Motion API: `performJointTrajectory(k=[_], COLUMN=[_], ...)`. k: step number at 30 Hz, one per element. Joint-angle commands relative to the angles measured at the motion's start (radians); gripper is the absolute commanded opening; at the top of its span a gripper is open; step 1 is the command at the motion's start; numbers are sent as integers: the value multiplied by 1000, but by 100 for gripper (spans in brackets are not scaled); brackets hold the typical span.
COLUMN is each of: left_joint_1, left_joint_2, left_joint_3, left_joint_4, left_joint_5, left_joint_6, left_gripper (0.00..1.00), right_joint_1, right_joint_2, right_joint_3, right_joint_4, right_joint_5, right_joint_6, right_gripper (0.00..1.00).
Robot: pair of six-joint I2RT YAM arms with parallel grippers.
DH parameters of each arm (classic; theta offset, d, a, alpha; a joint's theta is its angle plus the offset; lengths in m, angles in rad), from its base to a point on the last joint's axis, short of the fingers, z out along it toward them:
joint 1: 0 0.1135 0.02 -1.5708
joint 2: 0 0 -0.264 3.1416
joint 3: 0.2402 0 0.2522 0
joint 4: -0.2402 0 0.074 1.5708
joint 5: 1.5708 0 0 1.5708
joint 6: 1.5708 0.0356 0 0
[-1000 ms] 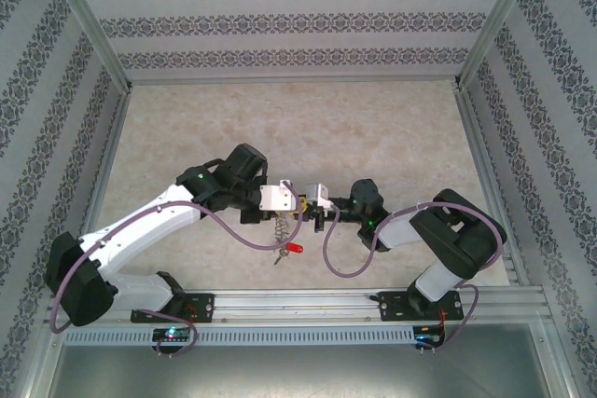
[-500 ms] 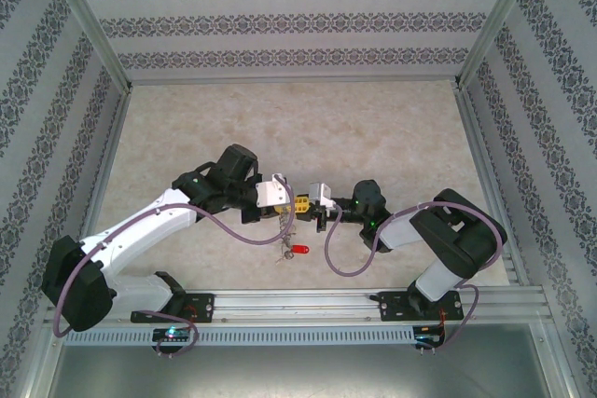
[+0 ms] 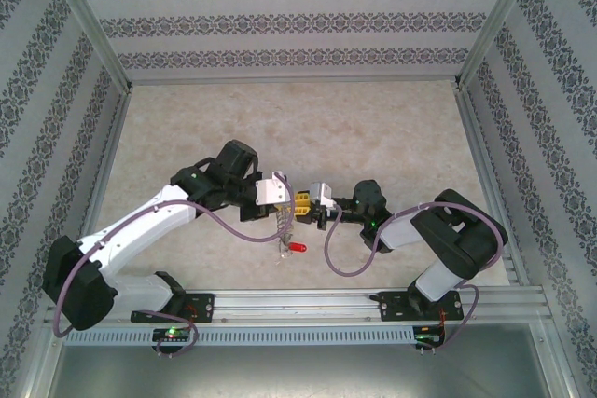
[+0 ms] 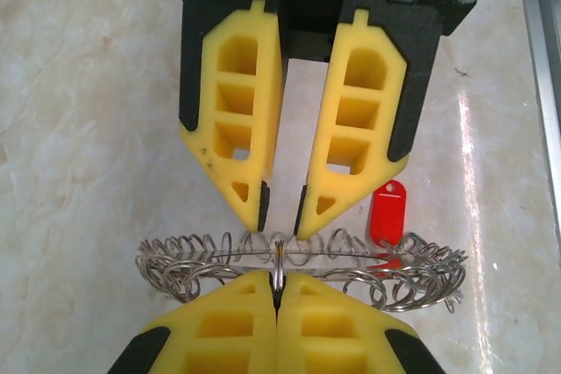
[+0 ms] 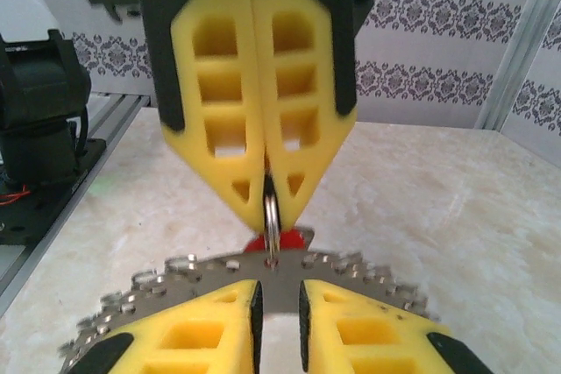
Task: Put the keys on the keyring
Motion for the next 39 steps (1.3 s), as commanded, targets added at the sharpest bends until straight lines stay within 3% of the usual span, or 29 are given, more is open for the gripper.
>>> performJointTrajectory(k=[1, 5, 10, 25, 28, 33, 36, 39], left_joint_1=[7, 3, -42, -56, -56, -56, -56, -54], left_joint_2=[24, 60, 122, 147, 148, 137, 141, 133], left_joint_3=[76, 122, 171, 210, 208, 192, 190, 171], left_joint_4=[-139, -183, -261, -253, -251, -216, -212, -191], left_joint_5=[17, 15, -79, -91, -89, -78, -73, -73], left_joint_6=[70, 74, 109, 104, 100, 82, 77, 69], left_gripper=[0, 0, 0, 2, 1, 0, 0, 10], right_joint_1=[10, 20, 31, 39, 38, 39, 40, 38], right_joint_2=[-26, -13, -5, 39, 40, 49, 51, 54], right_joint_3=[14, 34, 46, 75, 72, 70, 73, 70], right_joint_4=[-36, -32, -22, -21, -25, -15, -7, 20], right_joint_5=[-10, -11, -19, -36, -36, -25, -23, -10], right_joint_6=[-26, -11, 3, 20, 17, 24, 35, 53], right_gripper=[20, 24, 25, 22, 17, 17, 7, 0])
